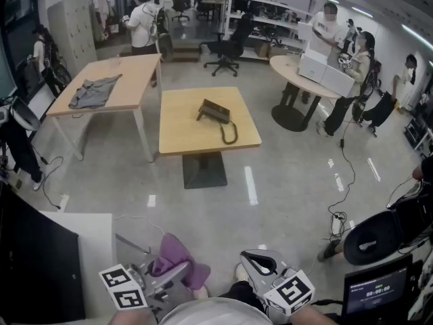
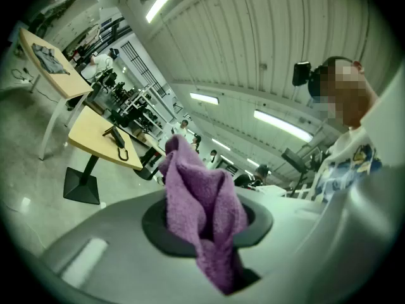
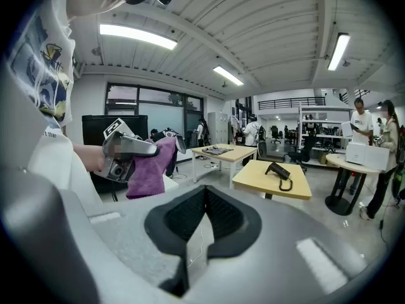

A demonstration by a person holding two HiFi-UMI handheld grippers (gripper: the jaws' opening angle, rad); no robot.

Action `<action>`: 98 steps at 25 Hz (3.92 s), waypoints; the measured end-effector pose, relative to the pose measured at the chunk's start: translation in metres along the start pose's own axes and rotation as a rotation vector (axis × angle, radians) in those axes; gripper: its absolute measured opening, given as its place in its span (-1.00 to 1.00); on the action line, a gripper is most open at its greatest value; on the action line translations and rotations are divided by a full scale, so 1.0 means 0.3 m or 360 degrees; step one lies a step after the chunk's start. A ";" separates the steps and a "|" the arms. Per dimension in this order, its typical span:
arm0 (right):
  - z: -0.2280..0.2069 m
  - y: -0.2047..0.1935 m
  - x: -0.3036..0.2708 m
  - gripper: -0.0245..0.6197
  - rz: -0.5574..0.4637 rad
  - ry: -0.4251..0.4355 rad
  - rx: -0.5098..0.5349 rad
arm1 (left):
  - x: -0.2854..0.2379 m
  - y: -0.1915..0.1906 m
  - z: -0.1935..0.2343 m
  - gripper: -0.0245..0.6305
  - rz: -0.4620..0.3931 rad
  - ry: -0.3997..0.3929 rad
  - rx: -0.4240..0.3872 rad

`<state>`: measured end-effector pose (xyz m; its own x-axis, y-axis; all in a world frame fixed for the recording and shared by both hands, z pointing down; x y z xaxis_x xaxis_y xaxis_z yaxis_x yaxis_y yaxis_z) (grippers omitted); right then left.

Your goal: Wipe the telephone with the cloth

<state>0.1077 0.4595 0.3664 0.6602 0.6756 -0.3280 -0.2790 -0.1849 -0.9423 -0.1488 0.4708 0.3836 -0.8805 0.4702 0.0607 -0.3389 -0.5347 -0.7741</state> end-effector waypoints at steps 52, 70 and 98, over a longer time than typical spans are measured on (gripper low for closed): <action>-0.542 0.014 -0.250 -0.75 0.0047 0.0082 0.0150 | -0.457 0.214 0.251 -0.65 -0.0050 0.0127 0.0030; -0.806 0.040 -0.662 -0.74 0.0142 -0.0015 0.0269 | -0.570 0.454 0.631 -0.66 -0.0105 0.0197 0.0127; -1.155 -0.113 -1.741 -0.40 0.0517 -0.0447 0.0826 | -0.644 0.892 1.207 -0.66 0.0062 0.0153 0.0363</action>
<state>0.0139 -0.1345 0.5466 0.2993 0.8164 -0.4938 -0.7784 -0.0904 -0.6213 -0.1894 -0.0172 0.3929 -0.8626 0.5047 -0.0353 -0.3807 -0.6935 -0.6117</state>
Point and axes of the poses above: the fingertips, and each gripper's own axes: x backward along the fingers, z to its left, y out of its top, the point moved 8 cm from there along x, backward along the fingers, and after that the axes turned 6 degrees about -y, right-handed, at the moved point
